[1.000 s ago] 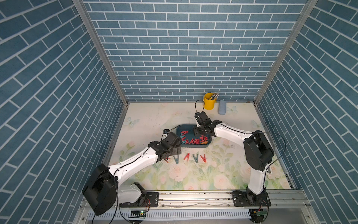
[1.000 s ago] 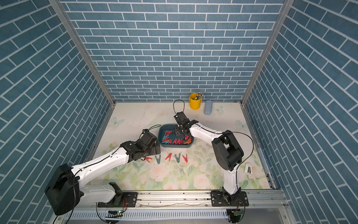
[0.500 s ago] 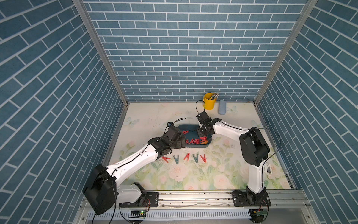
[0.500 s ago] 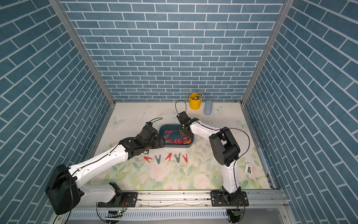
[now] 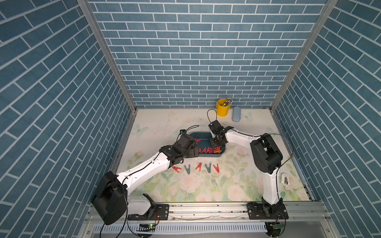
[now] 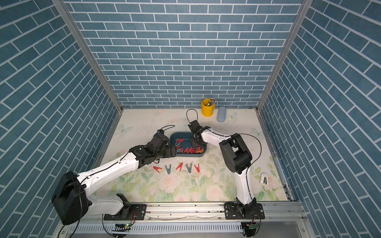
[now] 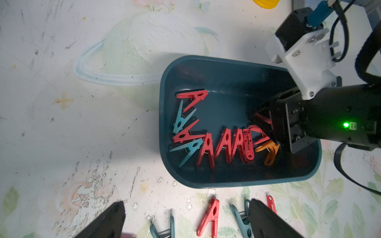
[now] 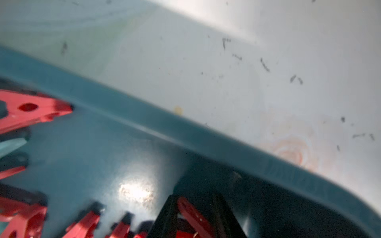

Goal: Take the clothespins out of the storage box
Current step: Pick up the clothespin from the storage box, then place the clothespin at the center of the board.

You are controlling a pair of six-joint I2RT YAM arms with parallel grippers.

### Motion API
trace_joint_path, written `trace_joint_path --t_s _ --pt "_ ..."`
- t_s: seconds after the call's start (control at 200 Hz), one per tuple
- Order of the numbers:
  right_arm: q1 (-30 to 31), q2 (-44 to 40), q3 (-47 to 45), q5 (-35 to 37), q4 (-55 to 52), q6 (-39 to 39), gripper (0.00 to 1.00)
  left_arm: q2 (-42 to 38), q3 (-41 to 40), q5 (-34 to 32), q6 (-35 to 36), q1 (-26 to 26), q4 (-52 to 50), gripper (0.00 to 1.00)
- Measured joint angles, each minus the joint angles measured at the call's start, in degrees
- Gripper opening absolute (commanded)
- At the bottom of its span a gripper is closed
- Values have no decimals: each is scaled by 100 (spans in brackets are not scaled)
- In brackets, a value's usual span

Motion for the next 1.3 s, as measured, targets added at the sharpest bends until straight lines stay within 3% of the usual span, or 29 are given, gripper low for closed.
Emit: trace_joint_path --t_s 0.165,0.265,0.415,0.71,0.945,1.3 --pt "0 17 11 -22 0 -83 12 -28 0 -2 -13 0 -2 100" --pt "0 17 11 -28 0 -105 10 -103 0 -2 -44 0 -4 100" --pt "0 17 15 -50 2 -107 0 -289 -13 -2 -125 0 -2 100" --pt "0 -149 22 -90 -42 -85 0 -590 -199 9 -337 0 48 100" --pt "0 -938 -22 -138 -46 127 0 -610 -199 168 -321 0 256 99" --pt "2 -2621 -1484 -264 74 1010 0 -317 -133 393 -15 0 632 99"
